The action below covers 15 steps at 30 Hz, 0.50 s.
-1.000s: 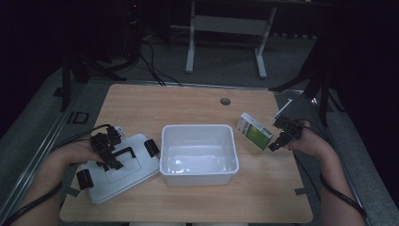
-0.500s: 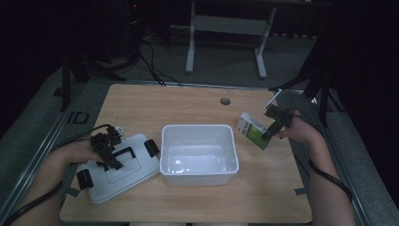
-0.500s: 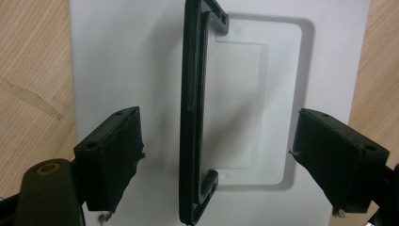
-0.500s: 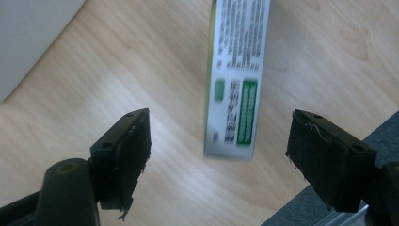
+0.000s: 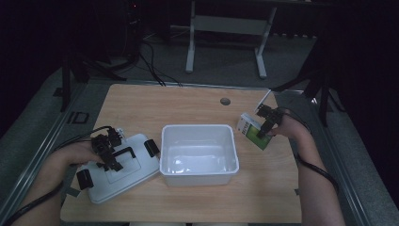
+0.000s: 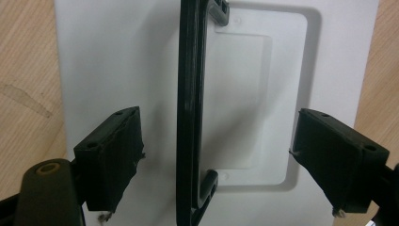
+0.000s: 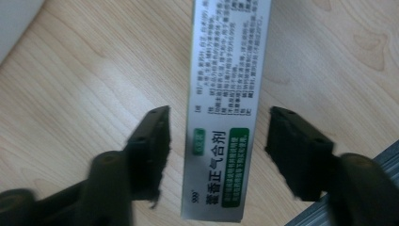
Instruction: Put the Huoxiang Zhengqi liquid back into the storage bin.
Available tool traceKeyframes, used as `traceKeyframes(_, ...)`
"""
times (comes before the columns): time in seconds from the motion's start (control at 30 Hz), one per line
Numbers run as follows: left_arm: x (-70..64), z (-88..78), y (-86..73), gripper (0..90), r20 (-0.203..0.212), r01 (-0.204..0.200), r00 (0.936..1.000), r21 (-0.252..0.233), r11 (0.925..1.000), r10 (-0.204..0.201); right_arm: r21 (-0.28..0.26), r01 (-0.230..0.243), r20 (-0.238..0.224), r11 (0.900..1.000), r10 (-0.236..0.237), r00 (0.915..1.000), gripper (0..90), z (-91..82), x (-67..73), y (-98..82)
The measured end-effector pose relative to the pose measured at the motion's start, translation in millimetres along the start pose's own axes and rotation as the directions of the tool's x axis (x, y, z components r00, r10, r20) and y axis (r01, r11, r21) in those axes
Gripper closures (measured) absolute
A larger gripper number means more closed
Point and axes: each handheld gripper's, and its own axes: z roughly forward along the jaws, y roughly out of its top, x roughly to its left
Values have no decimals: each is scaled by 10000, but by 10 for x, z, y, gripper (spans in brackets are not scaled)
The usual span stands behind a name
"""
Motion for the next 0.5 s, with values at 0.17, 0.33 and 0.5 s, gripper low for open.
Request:
traceKeyframes(0.17, 7, 3, -6, 169, 23, 87, 10000, 37, 10000, -88, 143, -78, -155, 9999, 80, 9998, 496, 70, -38, 0)
traceKeyframes(0.33, 3, -3, 1, 169, 9, 36, 10000, 25, 10000, -36, 292, -77, -291, 9995, 85, 9995, 557, 150, -26, 12)
traceKeyframes(0.5, -6, -12, 10, 169, -20, 24, 10000, 11, 10000, -24, 326, -109, -366, 9994, 121, 9993, 606, 178, -30, 17)
